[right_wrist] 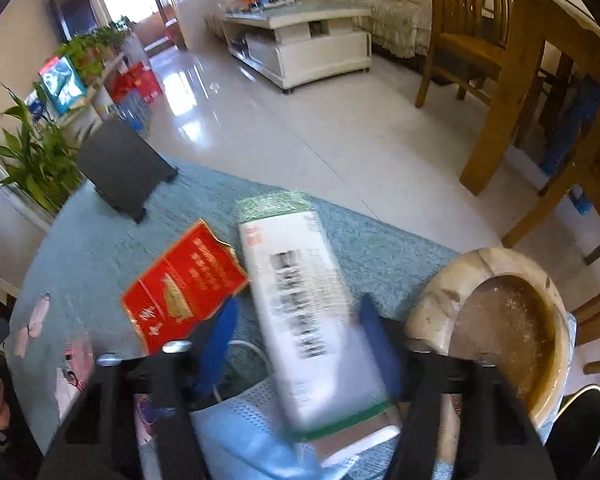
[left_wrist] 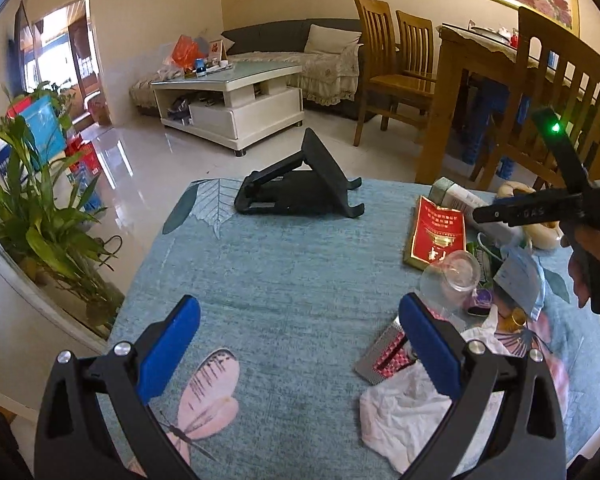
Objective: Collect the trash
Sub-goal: 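Grasp the white medicine box with the right gripper while the left gripper grasps the clear plastic cup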
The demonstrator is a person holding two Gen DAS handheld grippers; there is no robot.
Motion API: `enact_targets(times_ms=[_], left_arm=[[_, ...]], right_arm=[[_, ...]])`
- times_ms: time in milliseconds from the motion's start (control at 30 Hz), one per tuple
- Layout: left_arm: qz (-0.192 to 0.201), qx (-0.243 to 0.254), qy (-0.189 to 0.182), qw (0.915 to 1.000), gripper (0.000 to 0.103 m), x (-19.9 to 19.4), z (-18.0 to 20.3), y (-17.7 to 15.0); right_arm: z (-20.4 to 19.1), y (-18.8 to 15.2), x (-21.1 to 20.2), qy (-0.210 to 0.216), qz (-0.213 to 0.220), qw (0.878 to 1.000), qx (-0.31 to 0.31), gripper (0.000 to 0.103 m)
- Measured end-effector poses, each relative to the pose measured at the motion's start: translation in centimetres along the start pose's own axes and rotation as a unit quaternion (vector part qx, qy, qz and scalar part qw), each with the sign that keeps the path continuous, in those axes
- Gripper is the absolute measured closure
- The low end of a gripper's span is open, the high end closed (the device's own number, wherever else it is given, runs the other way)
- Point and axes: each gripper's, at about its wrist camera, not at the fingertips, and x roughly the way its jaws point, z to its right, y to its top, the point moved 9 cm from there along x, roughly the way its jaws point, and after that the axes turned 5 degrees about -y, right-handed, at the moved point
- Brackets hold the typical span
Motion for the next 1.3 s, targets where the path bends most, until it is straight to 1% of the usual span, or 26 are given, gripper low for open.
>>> enact_targets(times_ms=[133,200,267,333,367,400,433,467,533,567,600,667,733,767,867,900,967,1000,1033,1067,1133,1233,1300], left_arm=[[-0.001,0.005,0.001,1.0,0.003,0.4,0.1,0.0],[-0.003,0.007,-0.007,0.9999,0.003,0.4,0.5,0.0],[-0.003,0.01,-0.009,0.9999,0.003,0.1,1.0,0.1],[-0.002,0.011,-0.011,0.9999,0.003,-0.2,1.2,0.3],[-0.001,0.012,-0.01,0.9999,0.003,-0.4,1.2,0.3],[0.001,0.013,-0.008,0.9999,0.003,-0.6,1.1,0.4],[0.002,0.014,-0.006,0.9999,0.003,-0.6,1.0,0.5],[0.003,0.016,-0.005,0.9999,0.003,-0.7,1.0,0.6],[0.002,0.018,-0.009,0.9998,0.003,-0.6,1.2,1.0],[-0.001,0.02,-0.016,0.9997,0.003,-0.4,1.5,1.3],[-0.003,0.023,-0.023,0.9995,0.003,-0.1,1.8,1.6],[-0.004,0.031,-0.036,0.9989,0.003,0.4,2.8,2.4],[-0.013,0.044,-0.057,0.9973,0.003,1.4,4.3,3.3],[-0.022,0.056,-0.074,0.9954,0.003,2.4,5.7,4.1],[-0.04,0.083,-0.1,0.9907,0.003,4.8,8.6,6.0],[-0.049,0.086,-0.109,0.9891,0.003,5.7,9.4,6.5],[-0.069,0.081,-0.121,0.9869,0.003,7.6,10.6,7.1],[-0.082,0.081,-0.13,0.9849,0.003,8.6,11.2,7.2],[-0.095,0.082,-0.125,0.9842,0.003,9.5,11.6,6.9],[-0.099,0.083,-0.117,0.9847,0.003,9.8,11.7,6.7],[-0.1,0.084,-0.116,0.9846,0.003,9.4,12.0,5.6],[-0.088,0.089,-0.103,0.9868,0.003,7.7,11.5,3.3],[-0.096,0.089,-0.105,0.9859,0.003,7.4,11.2,1.7]], right_arm=[[-0.3,-0.7,-0.3,-0.015,-0.013,1.0,-0.024,0.052],[-0.3,-0.6,-0.3,-0.024,-0.02,0.999,-0.029,0.052],[0.0,-0.5,0.2,-0.032,-0.031,0.999,-0.023,0.048],[0.1,-0.7,1.1,-0.029,-0.048,0.998,-0.025,0.048],[0.0,-0.7,1.3,-0.028,-0.051,0.998,-0.025,0.049],[0.0,-0.8,1.0,-0.026,-0.045,0.998,-0.024,0.05],[-0.1,-0.8,0.3,-0.014,-0.034,0.999,-0.018,0.052],[-0.3,-0.8,-0.8,-0.001,-0.021,1.0,-0.009,0.053],[-0.5,-1.2,-3.1,0.011,0.012,1.0,0.005,0.054],[-0.5,-1.6,-4.6,0.026,0.031,0.999,0.019,0.054],[-0.5,-2.4,-6.8,0.049,0.057,0.996,0.041,0.055],[-0.6,-4.1,-9.3,0.07,0.084,0.992,0.066,0.055],[-0.3,-6.6,-12.1,0.108,0.113,0.982,0.107,0.055],[0.0,-7.7,-13.1,0.128,0.127,0.975,0.129,0.055],[1.1,-10.6,-15.4,0.173,0.163,0.952,0.191,0.055],[1.7,-11.3,-15.6,0.175,0.17,0.948,0.204,0.055],[2.4,-12.3,-15.3,0.162,0.169,0.948,0.217,0.056],[2.8,-12.6,-15.0,0.167,0.166,0.946,0.225,0.056],[3.1,-12.7,-14.8,0.17,0.165,0.944,0.228,0.055],[3.2,-12.6,-14.7,0.168,0.165,0.945,0.229,0.056],[3.7,-12.5,-14.8,0.166,0.167,0.944,0.23,0.056],[3.9,-12.4,-15.0,0.169,0.172,0.943,0.23,0.056],[3.5,-12.4,-15.2,0.17,0.174,0.944,0.224,0.056]])
